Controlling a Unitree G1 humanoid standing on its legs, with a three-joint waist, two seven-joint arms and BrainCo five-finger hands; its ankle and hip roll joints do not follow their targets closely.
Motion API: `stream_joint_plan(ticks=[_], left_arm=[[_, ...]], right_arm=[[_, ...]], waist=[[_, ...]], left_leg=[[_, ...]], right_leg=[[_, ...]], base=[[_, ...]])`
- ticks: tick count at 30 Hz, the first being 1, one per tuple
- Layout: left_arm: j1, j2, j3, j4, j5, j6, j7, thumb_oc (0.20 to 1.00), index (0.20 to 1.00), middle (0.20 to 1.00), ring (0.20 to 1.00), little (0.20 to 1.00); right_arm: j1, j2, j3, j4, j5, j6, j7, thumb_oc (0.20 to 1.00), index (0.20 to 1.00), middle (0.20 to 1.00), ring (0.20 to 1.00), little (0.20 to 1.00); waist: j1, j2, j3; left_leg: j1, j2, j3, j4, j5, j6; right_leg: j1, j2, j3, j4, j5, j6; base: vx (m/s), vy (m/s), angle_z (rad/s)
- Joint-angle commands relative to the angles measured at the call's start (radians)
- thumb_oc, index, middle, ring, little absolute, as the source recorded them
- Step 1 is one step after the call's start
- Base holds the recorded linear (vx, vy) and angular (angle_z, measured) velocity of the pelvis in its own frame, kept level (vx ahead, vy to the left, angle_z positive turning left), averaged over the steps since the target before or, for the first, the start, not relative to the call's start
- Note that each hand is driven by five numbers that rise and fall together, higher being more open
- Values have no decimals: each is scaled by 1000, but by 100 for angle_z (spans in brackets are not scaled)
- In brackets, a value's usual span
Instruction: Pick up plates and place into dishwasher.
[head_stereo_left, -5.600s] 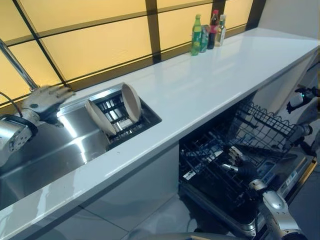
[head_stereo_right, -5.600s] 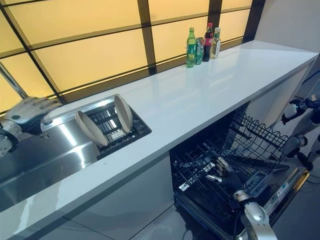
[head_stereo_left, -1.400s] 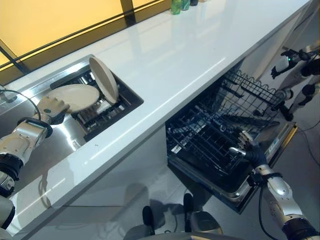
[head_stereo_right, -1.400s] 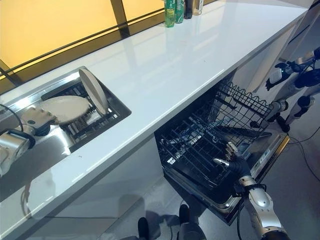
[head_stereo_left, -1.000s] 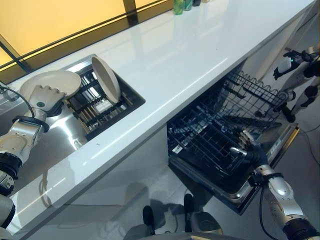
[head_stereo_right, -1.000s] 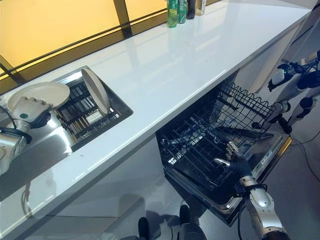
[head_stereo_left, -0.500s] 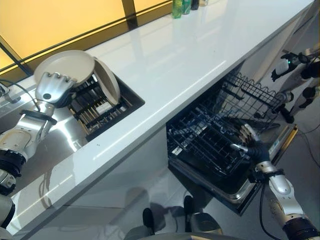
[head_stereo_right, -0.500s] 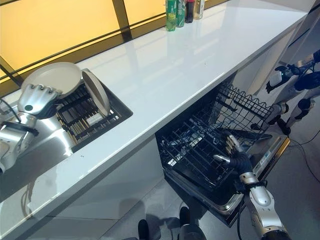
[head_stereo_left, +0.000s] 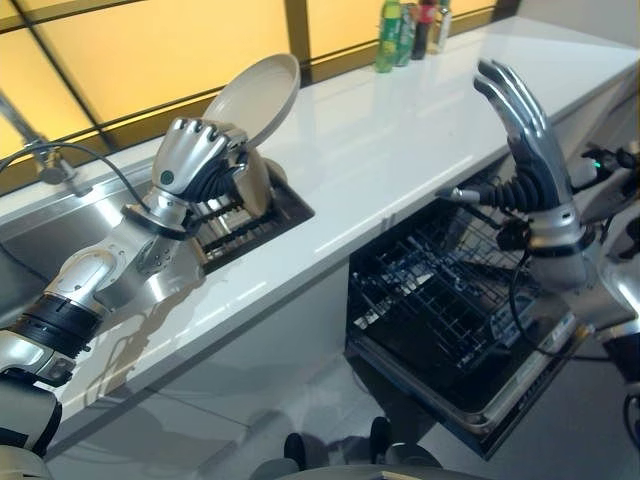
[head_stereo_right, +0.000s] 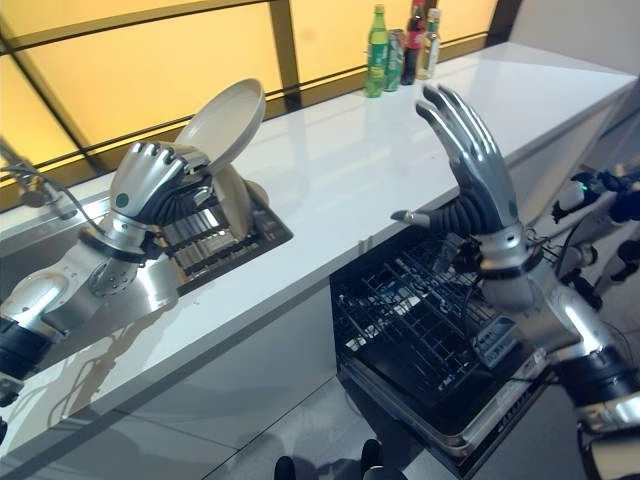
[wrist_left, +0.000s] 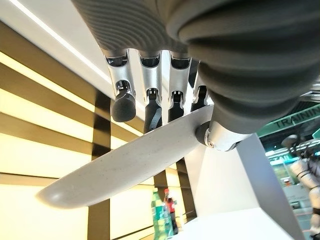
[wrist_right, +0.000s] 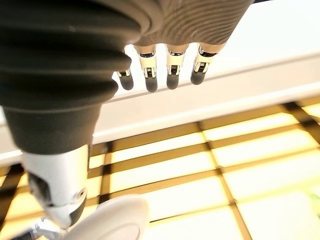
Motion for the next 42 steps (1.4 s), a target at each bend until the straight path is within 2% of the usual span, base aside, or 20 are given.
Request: stream_joint_plan(ticks=[1, 5, 11, 18, 25, 26, 27, 29, 36, 42], left_arm=[[-161, -4, 10, -30, -104, -53, -51, 200, 200, 200, 200, 200], [-222, -11, -44, -51, -146, -123, -122, 200, 200, 200, 200, 200], [-276, -17, -106, -93, -277, -196, -248, 200, 200, 200, 200, 200], [-328, -16, -168, -111, -384, -257, -346, 200, 200, 200, 200, 200], [-373, -20, -217, -118, -439, -308, -360, 200, 200, 200, 200, 200], [-376, -18, -219, -126, -450, -312, -360, 200, 200, 200, 200, 200], [-375, -17, -218, -132, -454, -314, -361, 200, 200, 200, 200, 200], [-375, -13, -217, -138, -456, -318, -354, 200, 200, 200, 200, 200], [-357, -9, -190, -147, -432, -306, -346, 200, 200, 200, 200, 200], [-303, 8, -140, -146, -401, -301, -339, 200, 200, 200, 200, 200]], right_arm=[[-186, -55, 70, -15, -46, 60, -7, 1000, 1000, 1000, 1000, 1000], [-332, -71, 180, 48, -71, 103, 68, 1000, 1000, 1000, 1000, 1000], [-485, -75, 343, 171, -81, 111, 175, 1000, 1000, 1000, 1000, 1000], [-623, -62, 496, 255, -103, 119, 297, 1000, 1000, 1000, 1000, 1000], [-729, -31, 635, 345, -111, 155, 429, 1000, 1000, 1000, 1000, 1000], [-733, -28, 649, 355, -104, 165, 455, 740, 740, 740, 740, 740], [-738, -30, 664, 362, -79, 173, 485, 200, 200, 200, 200, 200], [-739, -27, 672, 379, -49, 184, 510, 200, 200, 200, 200, 200], [-712, -23, 643, 412, -9, 151, 508, 200, 200, 200, 200, 200], [-624, -59, 549, 365, -41, 126, 450, 200, 200, 200, 200, 200]], waist=[[55, -18, -23], [78, -24, -46], [104, -34, -76], [126, -42, -96], [141, -43, -112], [144, -43, -114], [145, -43, -116], [147, -43, -118], [150, -43, -120], [136, -41, -117]], left_leg=[[4, -28, -22, 17, -138, 6], [14, -29, -39, 17, -142, 6], [27, -32, -55, 15, -145, 8], [34, -35, -68, 10, -143, 9], [34, -34, -71, 8, -137, 8], [34, -34, -72, 8, -135, 7], [35, -33, -73, 8, -135, 7], [36, -33, -73, 8, -134, 7], [42, -33, -75, 8, -136, 7], [49, -30, -66, 8, -141, 10]], right_leg=[[63, -57, -4, 19, -152, 118], [80, -57, -18, 18, -159, 116], [102, -58, -37, 14, -163, 115], [115, -59, -52, 7, -164, 115], [120, -62, -63, 7, -164, 115], [122, -62, -64, 7, -165, 113], [123, -62, -66, 7, -165, 113], [126, -62, -67, 7, -166, 113], [133, -62, -63, 7, -168, 112], [135, -59, -49, 7, -169, 113]], base=[[8, -59, 19], [14, -53, 9], [39, -30, 12], [30, -21, 9], [8, 0, 1], [0, 0, 0], [30, 17, 4], [26, 17, 7], [13, 8, 4], [0, 0, 0]])
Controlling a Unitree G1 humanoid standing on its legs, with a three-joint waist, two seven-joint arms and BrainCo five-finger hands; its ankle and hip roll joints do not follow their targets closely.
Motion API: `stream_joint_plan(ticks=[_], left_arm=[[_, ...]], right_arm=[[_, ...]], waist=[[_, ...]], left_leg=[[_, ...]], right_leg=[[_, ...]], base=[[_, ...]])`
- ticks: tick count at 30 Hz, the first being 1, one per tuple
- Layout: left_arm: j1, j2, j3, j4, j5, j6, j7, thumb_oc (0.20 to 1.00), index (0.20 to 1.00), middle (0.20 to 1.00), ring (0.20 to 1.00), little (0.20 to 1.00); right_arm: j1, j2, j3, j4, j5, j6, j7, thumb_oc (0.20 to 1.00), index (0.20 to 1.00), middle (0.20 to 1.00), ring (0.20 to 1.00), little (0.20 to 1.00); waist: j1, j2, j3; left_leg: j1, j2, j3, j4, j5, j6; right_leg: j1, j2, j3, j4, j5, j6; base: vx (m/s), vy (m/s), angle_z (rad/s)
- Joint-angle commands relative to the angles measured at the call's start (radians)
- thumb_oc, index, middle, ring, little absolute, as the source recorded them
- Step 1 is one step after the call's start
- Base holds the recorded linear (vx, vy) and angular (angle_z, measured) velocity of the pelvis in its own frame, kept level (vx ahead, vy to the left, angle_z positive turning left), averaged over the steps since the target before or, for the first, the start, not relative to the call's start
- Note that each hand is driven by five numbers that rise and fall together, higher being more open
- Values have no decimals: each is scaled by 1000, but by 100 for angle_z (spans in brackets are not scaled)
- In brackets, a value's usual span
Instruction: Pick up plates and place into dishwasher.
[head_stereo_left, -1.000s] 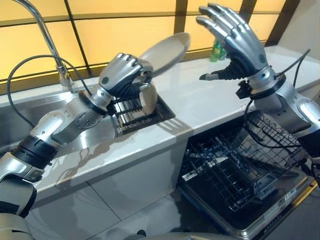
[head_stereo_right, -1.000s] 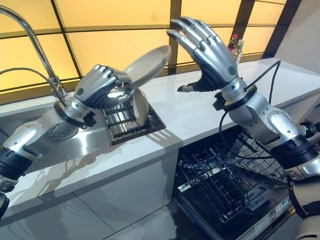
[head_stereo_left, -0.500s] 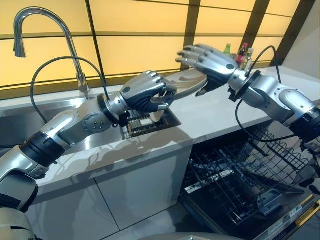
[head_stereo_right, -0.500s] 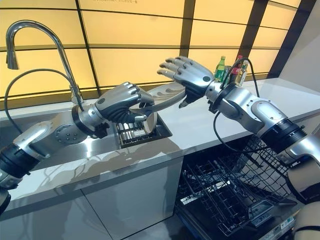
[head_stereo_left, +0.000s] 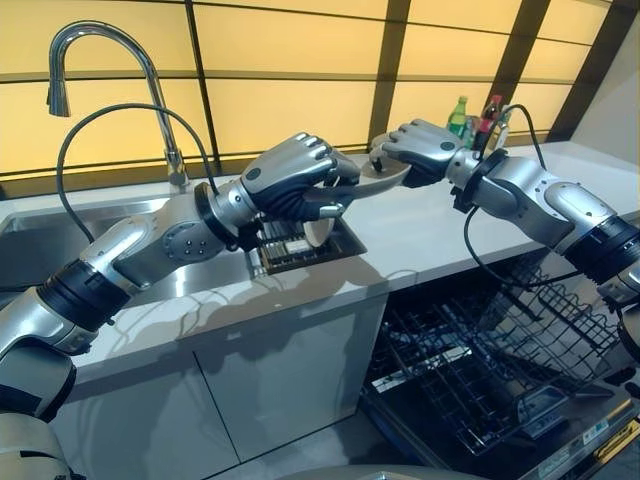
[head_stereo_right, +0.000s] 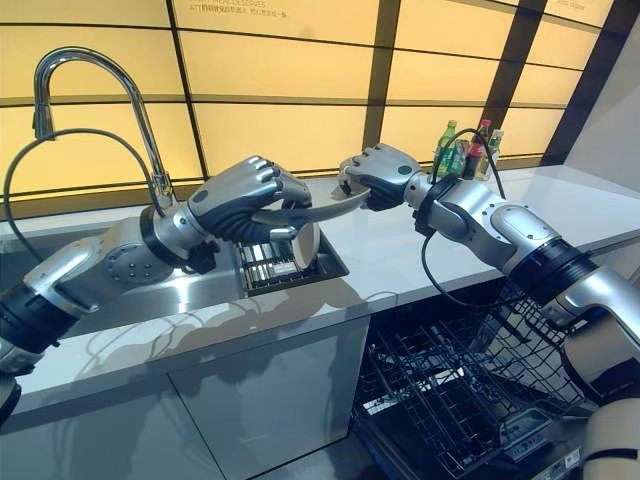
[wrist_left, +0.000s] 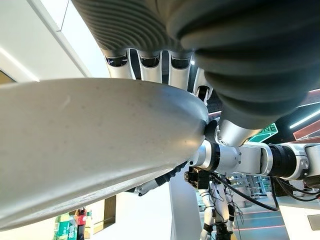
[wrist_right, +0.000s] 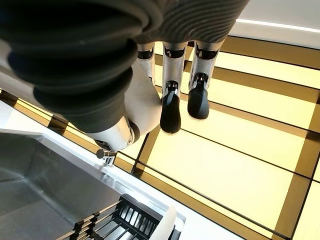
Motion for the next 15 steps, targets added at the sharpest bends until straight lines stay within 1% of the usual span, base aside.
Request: stream_joint_plan(ticks=[1, 4, 5, 6, 7, 10, 11, 12, 13, 15], left_arm=[[-72, 18, 77, -9, -20, -10, 42, 200, 200, 200, 200, 200], [-42, 29, 103, -11, 0, -1, 50, 200, 200, 200, 200, 200], [-23, 38, 121, -16, 9, 14, 44, 209, 209, 209, 209, 209], [-2, 48, 142, -19, 8, 37, 27, 749, 749, 749, 749, 749], [22, 63, 166, -20, 11, 60, 17, 1000, 1000, 1000, 1000, 1000], [64, 91, 215, -15, 57, 103, 54, 1000, 1000, 1000, 1000, 1000], [89, 104, 243, -5, 81, 135, 71, 1000, 1000, 1000, 1000, 1000], [99, 116, 256, 9, 98, 146, 93, 1000, 1000, 1000, 1000, 1000], [112, 129, 275, 31, 143, 166, 128, 1000, 1000, 1000, 1000, 1000], [129, 164, 297, 73, 168, 218, 146, 1000, 1000, 1000, 1000, 1000]], right_arm=[[-73, -99, -61, 28, 14, -9, -74, 200, 200, 200, 200, 200], [-8, -119, -121, -8, -2, -27, -91, 200, 200, 200, 200, 200], [26, -132, -153, -29, -9, -37, -95, 200, 200, 200, 200, 200], [63, -146, -185, -47, -6, -48, -95, 200, 200, 200, 200, 200], [109, -160, -223, -66, 2, -59, -90, 200, 200, 200, 200, 200], [195, -189, -290, -104, 20, -64, -58, 200, 200, 200, 200, 200], [242, -204, -326, -127, 28, -68, -44, 200, 200, 200, 200, 200], [272, -213, -350, -138, 41, -70, -29, 200, 200, 200, 200, 200], [311, -224, -379, -152, 62, -72, -8, 200, 200, 200, 200, 200], [393, -251, -446, -174, 136, -71, 31, 200, 200, 200, 200, 200]], waist=[[35, 15, 43], [26, 15, 45], [21, 16, 47], [16, 17, 48], [9, 18, 49], [-1, 17, 51], [-8, 19, 53], [-13, 19, 54], [-22, 20, 56], [-40, 22, 59]], left_leg=[[34, -21, 29, 8, -152, 9], [38, -20, 36, 8, -155, 10], [40, -19, 39, 8, -157, 11], [41, -18, 43, 8, -158, 12], [43, -18, 47, 8, -159, 12], [46, -17, 56, 8, -161, 15], [47, -16, 62, 8, -162, 14], [48, -16, 66, 8, -162, 15], [49, -15, 72, 8, -163, 15], [52, -13, 85, 8, -164, 14]], right_leg=[[70, -48, 40, 9, -154, 114], [69, -47, 49, 9, -155, 116], [69, -46, 54, 9, -155, 116], [69, -45, 58, 9, -154, 117], [68, -45, 64, 9, -154, 119], [66, -42, 76, 9, -153, 120], [64, -41, 82, 9, -152, 121], [63, -40, 87, 9, -151, 121], [62, -39, 94, 9, -150, 122], [59, -38, 104, 9, -147, 125]], base=[[0, 0, 0], [0, 0, 0], [0, 0, 0], [20, 21, -4], [19, 18, -5], [9, 9, -9], [6, 7, -12], [5, 10, -12], [3, 10, -11], [3, 8, -12]])
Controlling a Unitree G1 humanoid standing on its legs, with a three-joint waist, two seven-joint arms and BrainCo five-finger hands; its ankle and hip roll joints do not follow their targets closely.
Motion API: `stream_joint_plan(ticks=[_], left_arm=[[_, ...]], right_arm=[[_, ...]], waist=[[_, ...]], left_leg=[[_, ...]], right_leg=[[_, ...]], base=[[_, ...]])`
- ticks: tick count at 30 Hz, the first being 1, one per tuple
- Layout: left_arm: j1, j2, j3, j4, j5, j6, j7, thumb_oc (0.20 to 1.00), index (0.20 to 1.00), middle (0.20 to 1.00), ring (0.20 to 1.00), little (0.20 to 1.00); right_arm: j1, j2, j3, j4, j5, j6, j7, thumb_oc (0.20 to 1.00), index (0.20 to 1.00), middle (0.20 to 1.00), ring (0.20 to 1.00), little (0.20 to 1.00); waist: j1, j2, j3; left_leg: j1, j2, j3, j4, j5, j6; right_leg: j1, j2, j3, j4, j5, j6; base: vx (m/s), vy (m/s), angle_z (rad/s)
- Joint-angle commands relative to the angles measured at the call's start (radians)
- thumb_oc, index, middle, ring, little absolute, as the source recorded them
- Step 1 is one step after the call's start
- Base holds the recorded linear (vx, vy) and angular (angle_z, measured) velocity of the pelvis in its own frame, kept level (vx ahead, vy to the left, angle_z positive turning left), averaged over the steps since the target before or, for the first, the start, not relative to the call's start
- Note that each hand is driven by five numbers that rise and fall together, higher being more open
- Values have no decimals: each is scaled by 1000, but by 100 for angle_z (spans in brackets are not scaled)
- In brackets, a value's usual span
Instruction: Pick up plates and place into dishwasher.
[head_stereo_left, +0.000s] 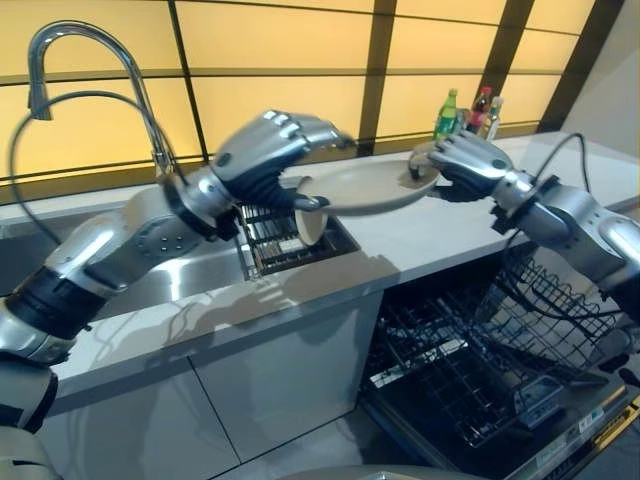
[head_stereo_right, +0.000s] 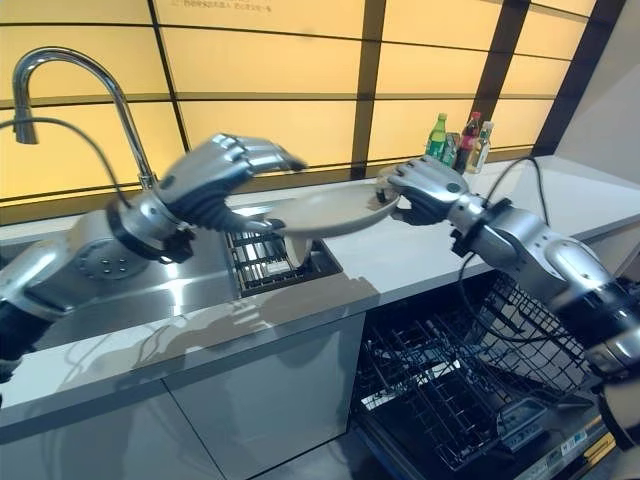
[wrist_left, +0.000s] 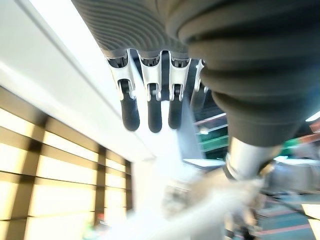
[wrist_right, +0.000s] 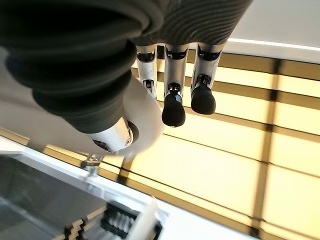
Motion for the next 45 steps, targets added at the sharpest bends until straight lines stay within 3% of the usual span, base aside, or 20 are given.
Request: stream_joint_plan(ticks=[1, 9, 13, 18, 23, 29, 39, 45], left_arm=[[0, 67, 88, 108, 52, 105, 91, 1000, 1000, 1000, 1000, 1000], [-23, 146, 40, 332, 149, 220, 112, 1000, 1000, 1000, 1000, 1000], [-8, 150, 44, 407, 192, 215, 135, 1000, 1000, 1000, 1000, 1000], [-97, 153, -65, 503, 218, 251, 123, 1000, 1000, 1000, 1000, 1000], [-186, 140, -162, 573, 207, 296, 105, 1000, 1000, 1000, 1000, 1000], [-266, 133, -226, 603, 237, 309, 100, 1000, 1000, 1000, 1000, 1000], [-387, 94, -321, 648, 247, 332, 107, 1000, 1000, 1000, 1000, 1000], [-478, 60, -407, 658, 295, 321, 101, 1000, 1000, 1000, 1000, 1000]], right_arm=[[8, -82, -99, -11, 158, 6, 50, 200, 200, 200, 200, 200], [241, -82, -311, -67, 440, 42, 289, 200, 200, 200, 200, 200], [338, -42, -367, -76, 569, 168, 477, 200, 200, 200, 200, 200], [360, 14, -330, -11, 673, 318, 588, 200, 200, 200, 200, 200], [345, 78, -281, 88, 777, 376, 618, 200, 200, 200, 200, 200], [338, 125, -239, 152, 802, 449, 665, 200, 200, 200, 200, 200], [215, 201, -125, 274, 894, 577, 661, 200, 200, 200, 200, 200], [100, 277, -69, 423, 992, 704, 713, 200, 200, 200, 200, 200]], waist=[[-15, 2, 45], [-81, 9, 62], [-104, 11, 71], [-124, 16, 86], [-130, 24, 110], [-133, 31, 143], [-122, 40, 198], [-101, 51, 223]], left_leg=[[51, -15, 56, 9, -165, 13], [47, -10, 103, 9, -164, 5], [46, -10, 122, 9, -163, 3], [41, -11, 139, 9, -158, 0], [24, -12, 145, 9, -151, -1], [-3, -14, 140, 9, -142, -3], [-36, -23, 121, 9, -128, -1], [-52, -29, 104, 9, -119, -2]], right_leg=[[80, -43, 55, 9, -150, 119], [58, -37, 94, 9, -136, 127], [50, -38, 108, 9, -129, 129], [37, -41, 116, 9, -118, 131], [18, -43, 122, 9, -109, 132], [-9, -47, 122, 9, -99, 131], [-40, -53, 116, 9, -89, 121], [-50, -59, 101, 9, -85, 115]], base=[[5, 3, -19], [-3, 14, -18], [14, 18, -18], [15, 7, -12], [2, 16, -9], [-18, 14, -6], [-16, 10, 0], [-19, 20, 2]])
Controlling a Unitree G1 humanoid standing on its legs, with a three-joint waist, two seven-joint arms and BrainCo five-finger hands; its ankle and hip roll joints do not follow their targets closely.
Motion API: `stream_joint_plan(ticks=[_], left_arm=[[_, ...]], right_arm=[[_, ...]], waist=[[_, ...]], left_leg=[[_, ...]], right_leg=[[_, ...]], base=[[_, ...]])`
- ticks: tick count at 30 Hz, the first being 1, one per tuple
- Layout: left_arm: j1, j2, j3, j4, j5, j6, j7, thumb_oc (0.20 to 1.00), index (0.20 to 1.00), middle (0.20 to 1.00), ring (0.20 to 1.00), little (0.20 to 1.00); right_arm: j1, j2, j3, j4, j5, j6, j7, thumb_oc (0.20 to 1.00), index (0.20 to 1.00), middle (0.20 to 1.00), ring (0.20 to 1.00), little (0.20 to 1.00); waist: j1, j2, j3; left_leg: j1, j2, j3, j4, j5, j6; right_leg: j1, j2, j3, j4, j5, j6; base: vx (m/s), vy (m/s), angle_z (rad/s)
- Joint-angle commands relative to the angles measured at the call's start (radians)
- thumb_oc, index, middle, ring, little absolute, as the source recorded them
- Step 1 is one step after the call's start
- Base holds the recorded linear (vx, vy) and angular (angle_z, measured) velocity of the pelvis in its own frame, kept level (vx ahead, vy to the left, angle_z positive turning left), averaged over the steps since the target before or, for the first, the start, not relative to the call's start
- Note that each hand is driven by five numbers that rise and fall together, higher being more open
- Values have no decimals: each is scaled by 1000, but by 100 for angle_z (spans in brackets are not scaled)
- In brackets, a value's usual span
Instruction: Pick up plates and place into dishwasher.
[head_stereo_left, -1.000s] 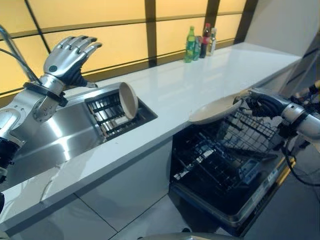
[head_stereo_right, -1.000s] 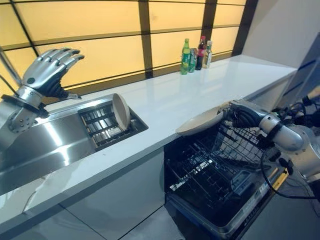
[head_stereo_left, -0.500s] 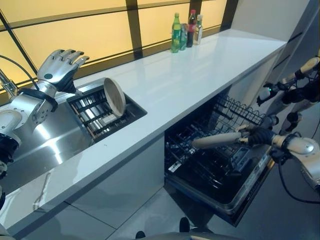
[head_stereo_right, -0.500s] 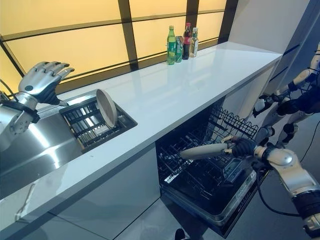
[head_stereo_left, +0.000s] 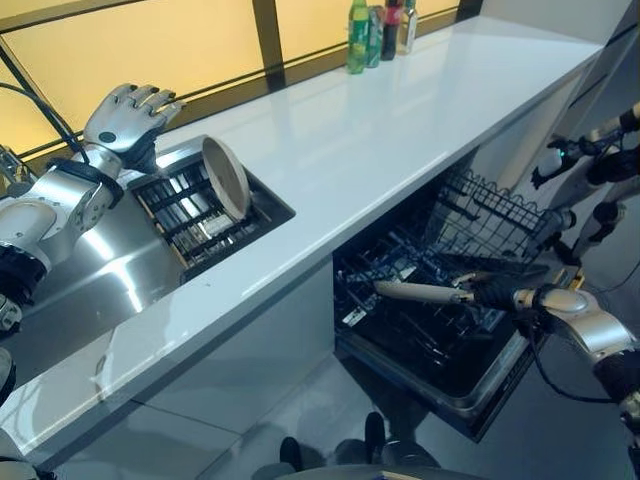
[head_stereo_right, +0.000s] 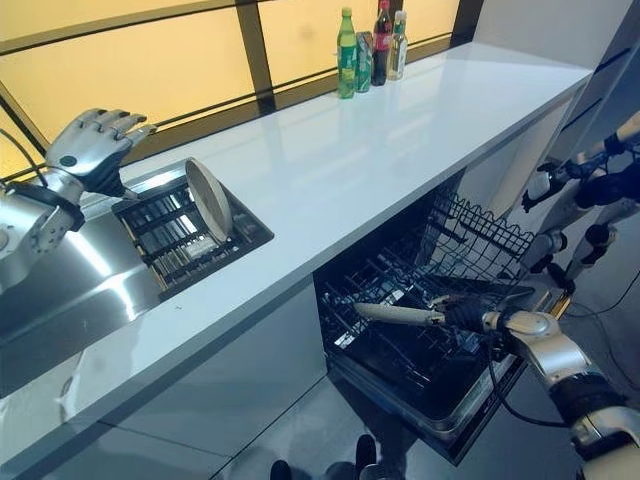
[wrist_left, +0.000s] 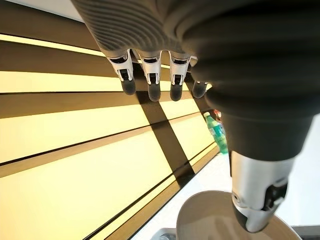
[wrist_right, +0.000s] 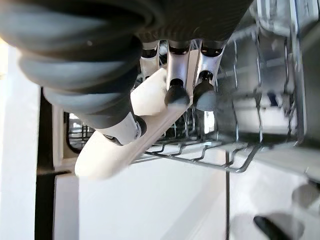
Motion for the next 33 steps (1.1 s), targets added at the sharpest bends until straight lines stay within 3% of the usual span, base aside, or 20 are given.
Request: stream_joint_plan(ticks=[1, 11, 16, 23, 32, 33], left_arm=[[-205, -22, -44, 64, 20, 23, 19, 1000, 1000, 1000, 1000, 1000], [-266, -70, -99, 40, 34, 13, 4, 1000, 1000, 1000, 1000, 1000], [-268, -94, -102, 40, 45, 8, -12, 1000, 1000, 1000, 1000, 1000], [-280, -123, -116, 44, 48, 5, -8, 1000, 1000, 1000, 1000, 1000], [-282, -131, -114, 5, 59, 5, -49, 1000, 1000, 1000, 1000, 1000], [-281, -131, -112, -1, 65, 12, -58, 1000, 1000, 1000, 1000, 1000]], right_arm=[[-186, 23, 44, 84, 112, 49, 41, 200, 200, 200, 200, 200], [-273, 131, 31, 285, 218, 187, 71, 200, 200, 200, 200, 200], [-301, 166, 38, 383, 148, 174, 66, 200, 200, 200, 200, 200], [-345, 219, 32, 508, 163, 229, 50, 200, 200, 200, 200, 200], [-337, 259, 9, 576, 136, 169, -38, 200, 200, 200, 200, 200], [-336, 258, 8, 572, 130, 154, -57, 432, 432, 432, 432, 432]], waist=[[34, 7, 62], [66, 16, 62], [77, 24, 56], [88, 37, 60], [93, 56, 78], [92, 56, 80]], left_leg=[[-5, -39, -18, 8, -115, 8], [-5, -48, -44, 8, -112, 9], [2, -53, -51, 8, -113, 10], [3, -58, -58, 8, -110, 10], [-3, -64, -66, 8, -103, 10], [-3, -65, -66, 8, -102, 10]], right_leg=[[53, -70, -2, 10, -114, 95], [59, -76, -30, 10, -114, 89], [67, -77, -34, 10, -117, 86], [70, -79, -32, 10, -118, 82], [68, -85, -29, 10, -115, 78], [68, -85, -28, 10, -114, 78]], base=[[1, 14, 8], [8, 13, 6], [32, 24, 9], [4, 21, 3], [-12, 20, 1], [0, 0, 0]])
